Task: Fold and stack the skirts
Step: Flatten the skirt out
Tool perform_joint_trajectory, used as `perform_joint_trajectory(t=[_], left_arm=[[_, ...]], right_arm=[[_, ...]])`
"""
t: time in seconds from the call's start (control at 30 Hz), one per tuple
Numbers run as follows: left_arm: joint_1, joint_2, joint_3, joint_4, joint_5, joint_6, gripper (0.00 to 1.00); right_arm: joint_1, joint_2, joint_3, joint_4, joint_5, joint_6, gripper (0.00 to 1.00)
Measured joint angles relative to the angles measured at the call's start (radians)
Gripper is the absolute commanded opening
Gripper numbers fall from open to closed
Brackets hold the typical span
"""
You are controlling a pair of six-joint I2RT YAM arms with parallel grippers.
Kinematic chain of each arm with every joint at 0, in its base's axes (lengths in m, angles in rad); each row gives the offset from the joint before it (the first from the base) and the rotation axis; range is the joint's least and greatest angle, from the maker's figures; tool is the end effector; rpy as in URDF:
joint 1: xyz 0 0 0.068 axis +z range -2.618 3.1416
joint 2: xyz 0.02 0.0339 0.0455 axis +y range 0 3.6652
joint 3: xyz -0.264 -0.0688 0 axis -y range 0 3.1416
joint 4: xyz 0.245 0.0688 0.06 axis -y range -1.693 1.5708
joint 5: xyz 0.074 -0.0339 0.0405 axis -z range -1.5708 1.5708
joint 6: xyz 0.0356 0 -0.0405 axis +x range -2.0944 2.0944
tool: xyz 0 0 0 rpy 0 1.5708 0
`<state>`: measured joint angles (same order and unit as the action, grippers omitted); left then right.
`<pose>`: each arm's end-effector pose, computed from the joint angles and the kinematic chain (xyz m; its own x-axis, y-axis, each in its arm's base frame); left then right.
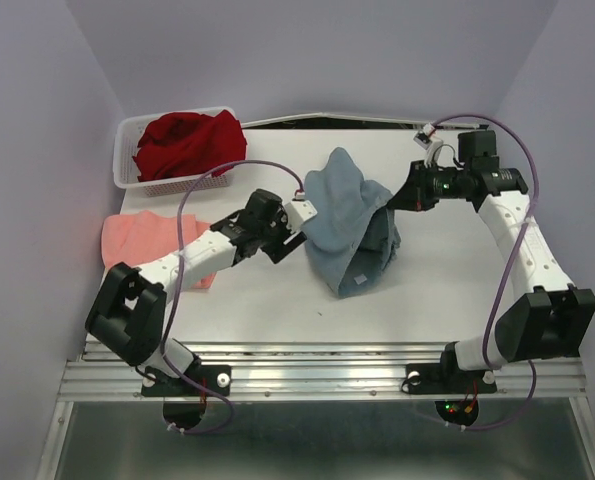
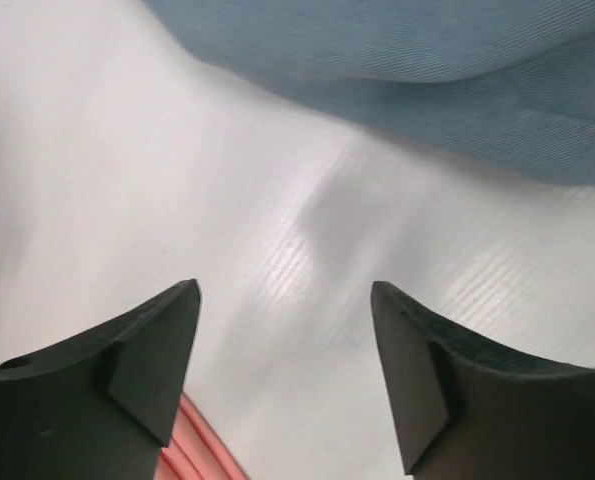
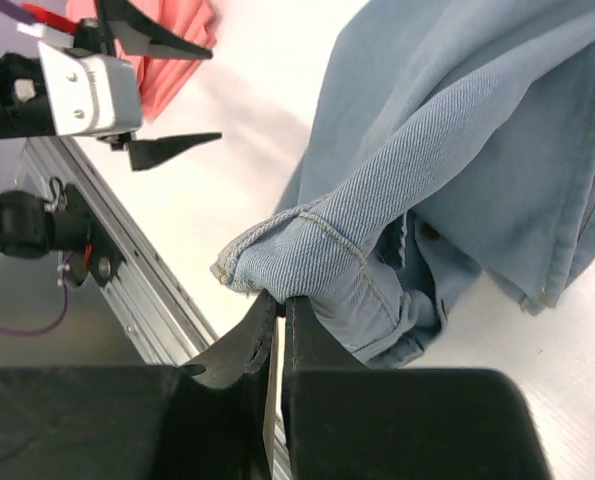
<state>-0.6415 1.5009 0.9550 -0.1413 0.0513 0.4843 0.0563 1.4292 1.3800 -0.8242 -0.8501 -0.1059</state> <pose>0.2607 -0.1970 0.2314 -0.1568 0.6975 -0.6993 0.7936 0.5104 0.3311 0.2910 0.0432 0.3480 -0.7062 -0.1097 -0.6995 -0.5969 0.6236 0.5048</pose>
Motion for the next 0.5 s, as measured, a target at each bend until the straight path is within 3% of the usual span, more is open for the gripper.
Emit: perform_joint_trajectory(t=[0.13, 0.23, 0.37, 0.5], left_arm=[[0.030, -0.074, 0.010, 0.005, 0.037, 0.005, 0.88], [-0.015, -0.172, 0.000, 0.026, 0.058, 0.040, 0.86], [-0.233, -0.255, -0.012, 0.048, 0.046, 0.116, 0.82], [-0.418, -0.177, 0.002, 0.041, 0.022, 0.164, 0.81]], right_arm=[[-0.010, -0.010, 0.018, 0.087, 0.010, 0.114, 0.01], [-0.010, -0.030, -0.014, 0.180, 0.014, 0.202, 0.01], [-0.010, -0.050, -0.103, 0.305, 0.017, 0.300, 0.01], [-0.010, -0.032, -0.122, 0.362, 0.034, 0.365, 0.01]])
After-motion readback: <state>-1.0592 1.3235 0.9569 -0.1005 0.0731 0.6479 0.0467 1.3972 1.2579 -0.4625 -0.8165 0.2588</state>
